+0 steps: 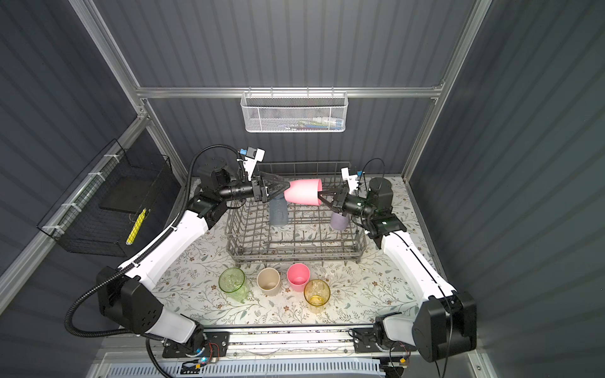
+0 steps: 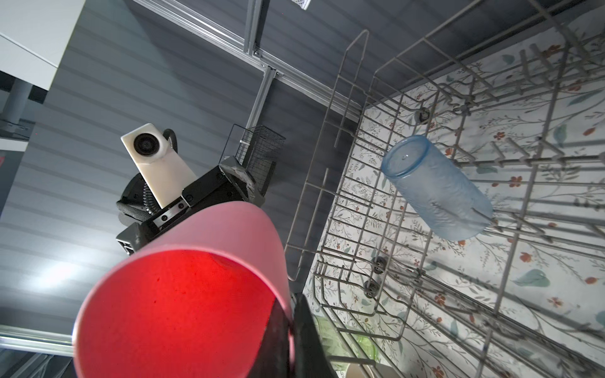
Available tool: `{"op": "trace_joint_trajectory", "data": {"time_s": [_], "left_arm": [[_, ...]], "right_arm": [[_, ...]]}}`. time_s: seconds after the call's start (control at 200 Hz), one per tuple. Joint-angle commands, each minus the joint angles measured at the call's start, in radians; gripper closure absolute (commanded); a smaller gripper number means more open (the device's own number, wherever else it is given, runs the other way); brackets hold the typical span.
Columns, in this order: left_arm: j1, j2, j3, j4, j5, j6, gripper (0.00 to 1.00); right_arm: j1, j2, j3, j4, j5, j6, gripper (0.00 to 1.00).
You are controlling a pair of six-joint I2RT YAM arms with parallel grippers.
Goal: Load cups into a dish rack
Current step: Place the cup upside down at the dish rack.
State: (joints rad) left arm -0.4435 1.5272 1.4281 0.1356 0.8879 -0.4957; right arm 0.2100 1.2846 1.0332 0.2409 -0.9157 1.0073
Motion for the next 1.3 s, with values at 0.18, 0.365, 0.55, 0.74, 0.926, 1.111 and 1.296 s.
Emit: {"op": "trace_joint_trajectory", "data": {"time_s": [0.18,0.365,0.55,0.74,0.926,1.111,1.296], "left_arm": [[-0.017,0.039,-0.006,0.012,0.087,0.003,0.04],[-0.041,0.054,0.008,0.009,0.098,0.008,0.04],[-0.058,0.065,0.020,0.012,0.117,0.012,0.07],[-0.063,0.065,0.023,0.014,0.120,0.014,0.13],[-0.064,0.060,0.013,0.030,0.118,0.010,0.12],[-0.064,0.054,0.008,0.041,0.113,0.011,0.12],[-0.066,0.065,0.000,0.066,0.125,-0.006,0.21]], "right_arm": [[0.001,0.030,0.008,0.113,-0.055,0.048,1.00],[0.005,0.050,0.007,0.150,-0.066,0.075,1.00],[0.012,0.067,-0.002,0.198,-0.076,0.102,1.00],[0.015,0.074,-0.001,0.199,-0.078,0.102,1.00],[0.017,0.089,0.001,0.220,-0.091,0.114,1.00],[0.020,0.092,-0.009,0.234,-0.094,0.121,1.00],[0.025,0.100,-0.015,0.257,-0.093,0.132,1.00]]}}
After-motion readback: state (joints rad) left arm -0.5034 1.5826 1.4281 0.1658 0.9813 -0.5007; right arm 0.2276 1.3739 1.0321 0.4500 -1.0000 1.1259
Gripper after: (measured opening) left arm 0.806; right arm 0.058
